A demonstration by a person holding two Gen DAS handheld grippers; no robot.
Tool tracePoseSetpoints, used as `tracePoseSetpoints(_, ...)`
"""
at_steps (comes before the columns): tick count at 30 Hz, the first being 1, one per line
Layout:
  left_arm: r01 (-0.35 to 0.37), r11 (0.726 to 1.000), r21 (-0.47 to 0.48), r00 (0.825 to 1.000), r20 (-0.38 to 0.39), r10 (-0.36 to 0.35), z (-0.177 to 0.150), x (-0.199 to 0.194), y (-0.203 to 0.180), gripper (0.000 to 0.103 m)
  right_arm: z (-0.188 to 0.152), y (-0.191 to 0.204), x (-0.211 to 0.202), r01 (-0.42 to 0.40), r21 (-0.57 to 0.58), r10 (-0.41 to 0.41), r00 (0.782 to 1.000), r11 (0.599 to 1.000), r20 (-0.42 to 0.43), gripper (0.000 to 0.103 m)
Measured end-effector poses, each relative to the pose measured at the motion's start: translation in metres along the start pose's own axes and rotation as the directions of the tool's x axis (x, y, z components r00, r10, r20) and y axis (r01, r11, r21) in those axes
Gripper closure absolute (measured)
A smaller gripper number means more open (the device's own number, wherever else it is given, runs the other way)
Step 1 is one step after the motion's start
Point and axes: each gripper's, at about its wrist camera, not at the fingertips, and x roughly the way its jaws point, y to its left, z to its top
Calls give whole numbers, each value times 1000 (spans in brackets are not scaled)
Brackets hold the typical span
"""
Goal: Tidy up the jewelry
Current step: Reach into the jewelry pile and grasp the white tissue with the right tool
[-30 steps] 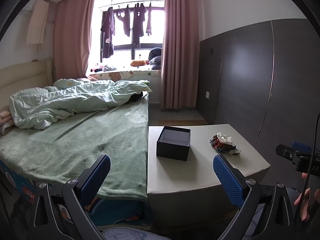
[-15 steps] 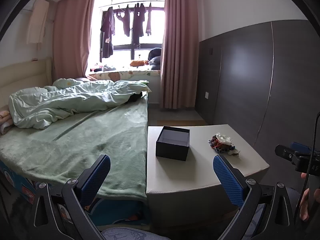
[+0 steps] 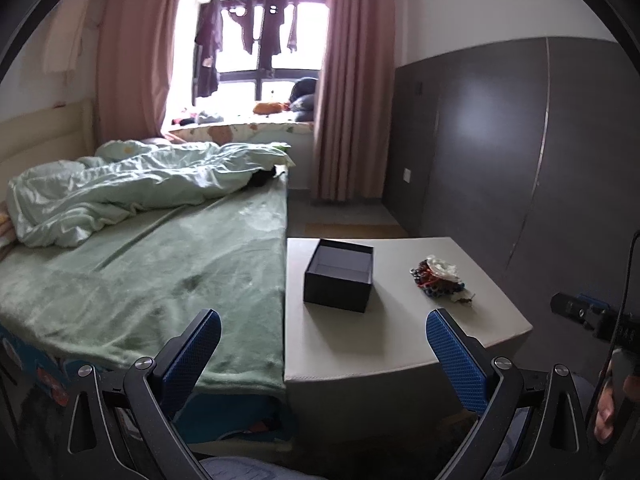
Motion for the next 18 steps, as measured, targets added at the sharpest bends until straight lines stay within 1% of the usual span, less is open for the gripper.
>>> tracePoseSetpoints(6, 81, 996, 26, 996, -42, -80, 18, 20, -16, 0, 11, -30, -3, -26, 86, 26, 1000, 996, 8, 0)
tracePoseSetpoints(10, 145, 988, 54, 987, -77, -141, 31, 36, -33, 1, 22, -46, 4, -33, 126, 35, 999, 991, -15, 0)
tracePoseSetpoints(12, 172, 983, 70, 982, -95, -166, 37, 44, -42, 2, 26, -50, 6, -35, 129, 37, 999, 991, -16, 0)
tracePoseSetpoints(15, 216, 973, 75, 970, -126, -206, 47, 58, -53, 7, 35, -58, 12, -67, 141, 70, 997, 988, -14, 0)
tracePoseSetpoints(17, 249, 966, 72, 960, -149, -236, 55, 69, -59, 9, 42, -64, 19, -101, 162, 106, 994, 982, -24, 0)
tracePoseSetpoints(18, 262, 963, 70, 956, -159, -248, 58, 75, -62, 12, 45, -66, 25, -118, 170, 125, 992, 978, -31, 1)
